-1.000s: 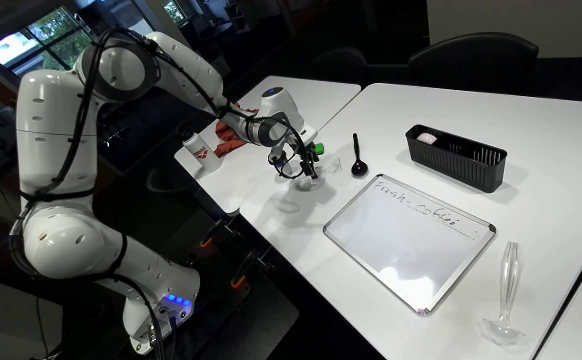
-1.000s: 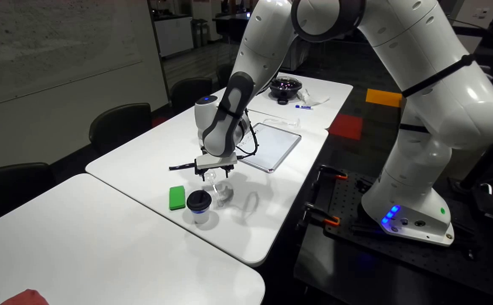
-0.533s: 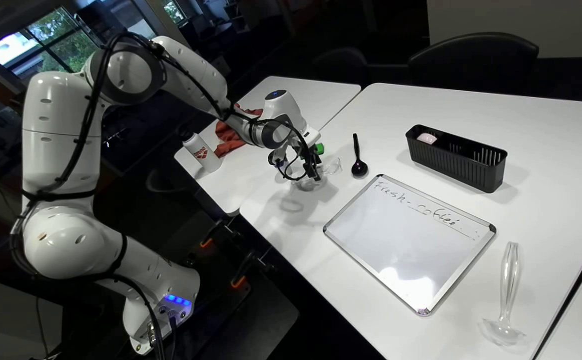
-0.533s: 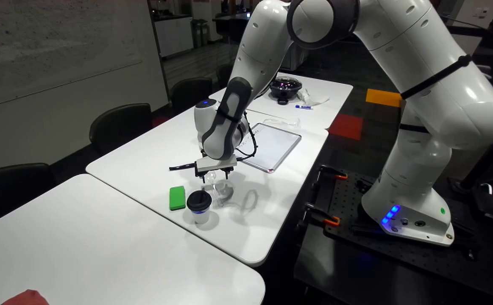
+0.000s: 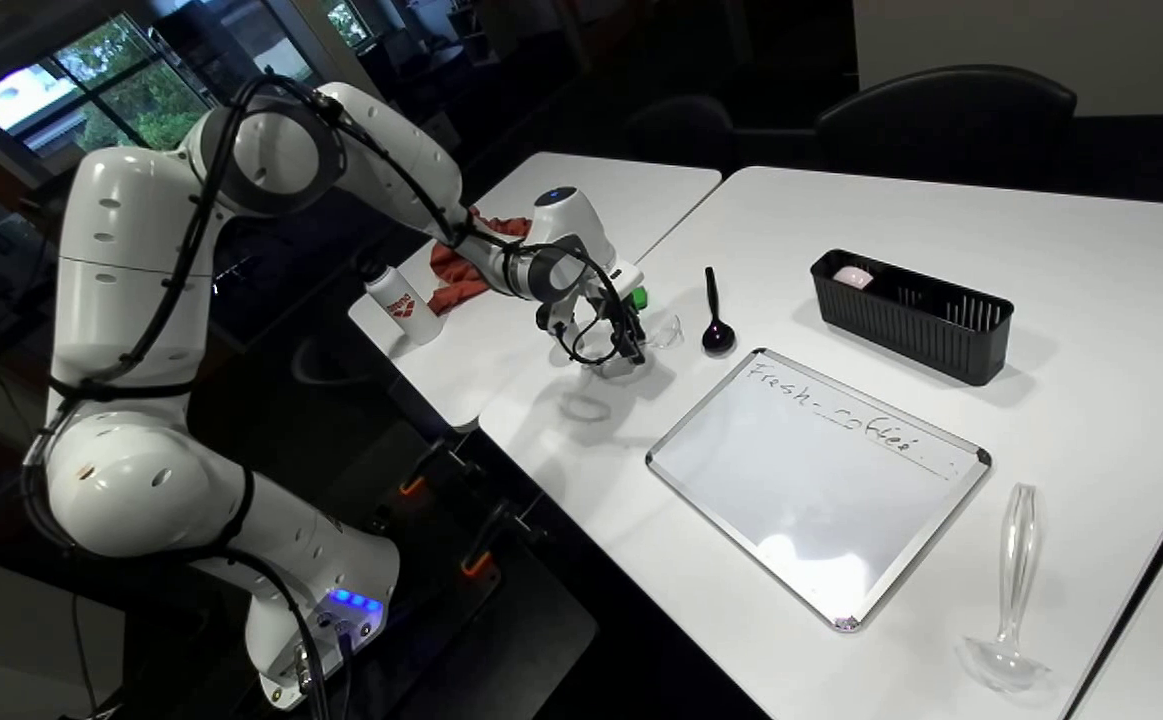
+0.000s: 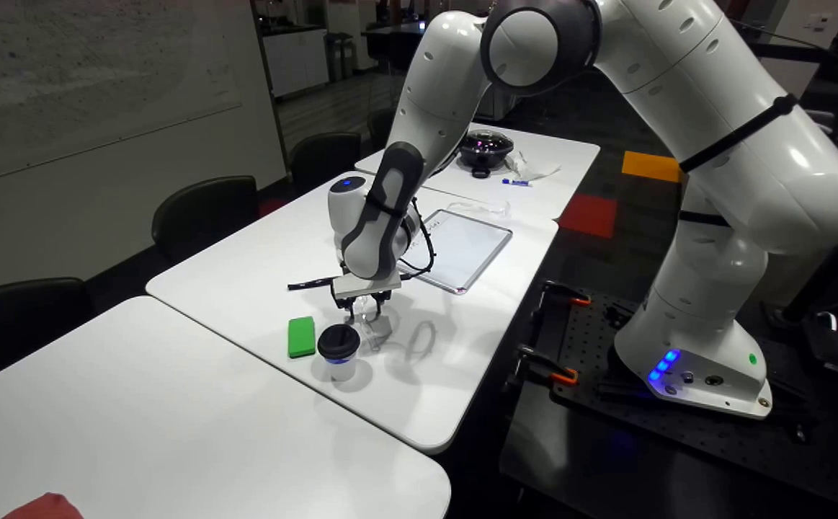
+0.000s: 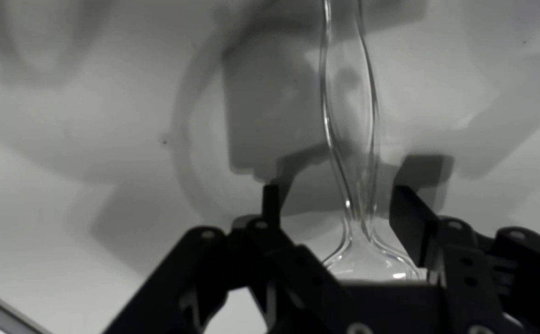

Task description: Put the transparent spoon on the left into the black rack

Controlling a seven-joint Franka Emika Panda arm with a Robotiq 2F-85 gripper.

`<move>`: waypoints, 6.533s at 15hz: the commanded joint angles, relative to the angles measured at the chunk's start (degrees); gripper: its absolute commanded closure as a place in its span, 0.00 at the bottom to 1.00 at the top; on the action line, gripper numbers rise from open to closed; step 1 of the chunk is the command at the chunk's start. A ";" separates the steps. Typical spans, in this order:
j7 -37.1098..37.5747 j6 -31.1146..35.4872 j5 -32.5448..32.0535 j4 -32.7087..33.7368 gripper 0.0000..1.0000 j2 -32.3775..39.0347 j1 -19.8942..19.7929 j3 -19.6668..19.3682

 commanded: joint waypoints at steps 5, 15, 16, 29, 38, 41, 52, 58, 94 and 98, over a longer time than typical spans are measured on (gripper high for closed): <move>-1.27 -2.30 1.93 1.99 0.95 0.43 2.01 -1.39; 8.24 -7.05 -6.03 -4.65 0.95 -15.24 16.20 -18.59; 10.08 -8.48 -8.67 -4.39 0.95 -16.66 17.37 -20.72; 44.82 -25.74 -48.46 9.05 0.95 -17.05 8.85 -23.59; 64.77 -25.93 -75.10 11.75 0.82 -14.92 -0.94 -15.09; 66.25 -25.90 -77.71 11.71 0.82 -14.82 -1.68 -13.46; 73.28 -25.25 -94.83 30.20 0.95 -2.20 -13.93 -11.24; 76.94 -25.44 -101.20 40.68 0.95 7.04 -19.65 -8.66; 75.67 -33.17 -88.83 56.37 0.01 21.90 -19.70 -7.15; 72.50 -35.62 -82.49 52.41 0.00 14.85 -18.86 -3.34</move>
